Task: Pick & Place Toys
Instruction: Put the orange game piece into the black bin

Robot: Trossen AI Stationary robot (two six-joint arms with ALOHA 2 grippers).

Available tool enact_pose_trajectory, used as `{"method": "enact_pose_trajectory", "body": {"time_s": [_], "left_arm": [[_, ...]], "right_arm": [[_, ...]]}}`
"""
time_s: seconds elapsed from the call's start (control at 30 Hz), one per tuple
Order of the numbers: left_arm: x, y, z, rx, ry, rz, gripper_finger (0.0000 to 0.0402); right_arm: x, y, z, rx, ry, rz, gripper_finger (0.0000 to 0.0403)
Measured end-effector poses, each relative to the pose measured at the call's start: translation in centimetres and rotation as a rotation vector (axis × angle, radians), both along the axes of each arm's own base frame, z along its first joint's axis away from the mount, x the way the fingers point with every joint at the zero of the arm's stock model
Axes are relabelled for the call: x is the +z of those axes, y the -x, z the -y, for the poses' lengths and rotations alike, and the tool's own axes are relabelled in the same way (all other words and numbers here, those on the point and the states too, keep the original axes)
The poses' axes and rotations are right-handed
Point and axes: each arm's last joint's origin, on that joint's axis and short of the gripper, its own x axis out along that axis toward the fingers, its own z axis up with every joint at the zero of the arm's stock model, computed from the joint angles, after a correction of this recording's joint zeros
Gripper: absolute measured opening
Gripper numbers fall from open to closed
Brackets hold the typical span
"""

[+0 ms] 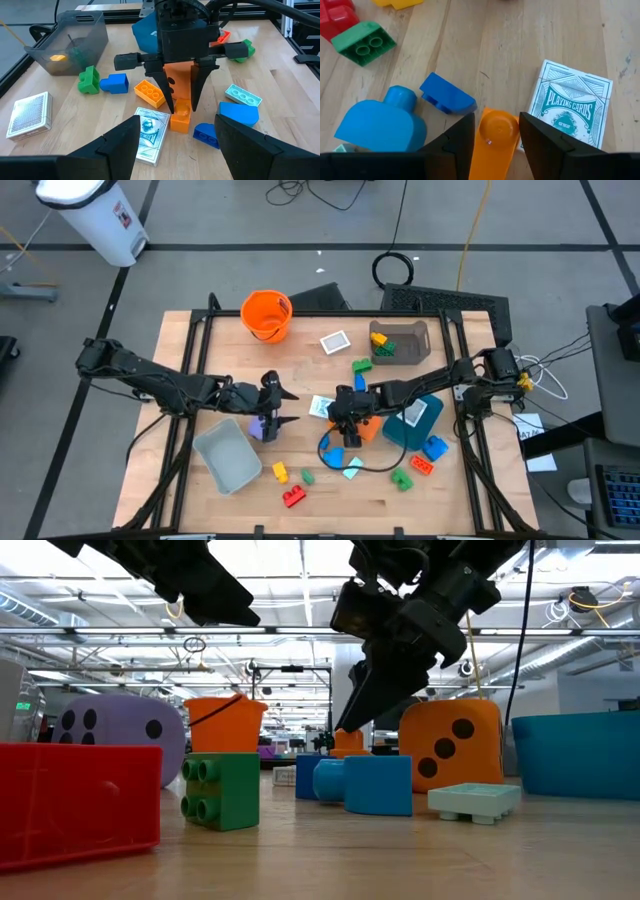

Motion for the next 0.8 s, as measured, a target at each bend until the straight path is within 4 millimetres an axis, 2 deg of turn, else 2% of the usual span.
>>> {"method": "enact_pose_trajectory", "body": {"time_s": [0.2,0.5,0.8], "left_arm": [[0.0,0.0,0.0,0.002,0.003,-0.001,0.0264],[0.0,0.0,0.0,0.002,0.004,-0.001,0.0264],[0.0,0.0,0.0,0.002,0.004,-0.001,0.0264]], "right_arm": [[-0.1,0.1,0.0,0.003,0.005,-0.008,0.0144],[-2.1,-0.7,0.1,0.001,0.01,-0.034,0.0142],[-1.9,-0.6,0.6,-0.002,0.012,-0.031,0.0116]]}}
